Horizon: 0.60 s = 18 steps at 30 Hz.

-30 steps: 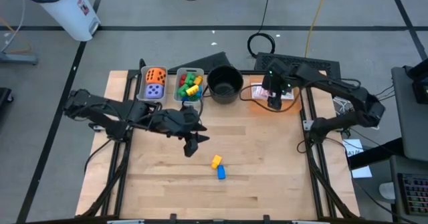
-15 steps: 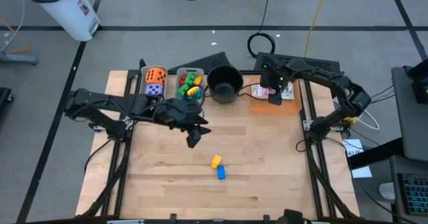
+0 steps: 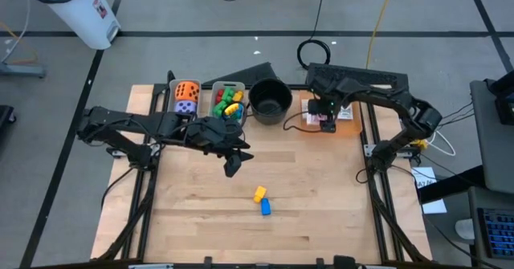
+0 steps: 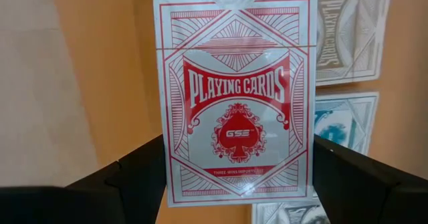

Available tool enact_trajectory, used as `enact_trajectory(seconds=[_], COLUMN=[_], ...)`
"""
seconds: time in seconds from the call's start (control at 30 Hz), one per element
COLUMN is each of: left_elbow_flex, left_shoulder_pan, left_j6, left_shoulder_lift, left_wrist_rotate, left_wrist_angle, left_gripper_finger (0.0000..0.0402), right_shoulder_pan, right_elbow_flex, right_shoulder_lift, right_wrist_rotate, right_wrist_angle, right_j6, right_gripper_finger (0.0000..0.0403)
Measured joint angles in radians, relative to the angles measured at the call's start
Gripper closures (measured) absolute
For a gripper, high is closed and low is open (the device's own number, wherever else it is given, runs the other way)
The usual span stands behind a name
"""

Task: Pick & Place Toys
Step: Put the red deck of cards into the orange bin

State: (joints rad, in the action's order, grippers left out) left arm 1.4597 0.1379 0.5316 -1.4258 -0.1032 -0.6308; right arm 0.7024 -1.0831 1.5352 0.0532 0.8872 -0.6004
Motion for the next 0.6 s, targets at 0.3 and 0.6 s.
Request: enact_trajectory(seconds=[0.3, 0.6], left_elbow_flex=[0.000, 0.000], left_shoulder_pan=[0.000, 0.000], left_j6=[0.003, 0.006], left_shoulder_lift=[0.000, 0.000], left_wrist_rotate=[0.000, 0.001], left_wrist_angle=[0.000, 0.000], left_gripper_finger=[0.0211, 0.0211], right_shoulder_pan=[-0.014, -0.014], right_elbow_flex=[0.045, 0.051], right_shoulder_lift=[0.000, 0.000], right_wrist_rotate=[0.001, -0.001], right_wrist_angle=[-0.043, -0.042], right_j6=[-0.006, -0.006], right_gripper_finger=[0.0096, 0.0092])
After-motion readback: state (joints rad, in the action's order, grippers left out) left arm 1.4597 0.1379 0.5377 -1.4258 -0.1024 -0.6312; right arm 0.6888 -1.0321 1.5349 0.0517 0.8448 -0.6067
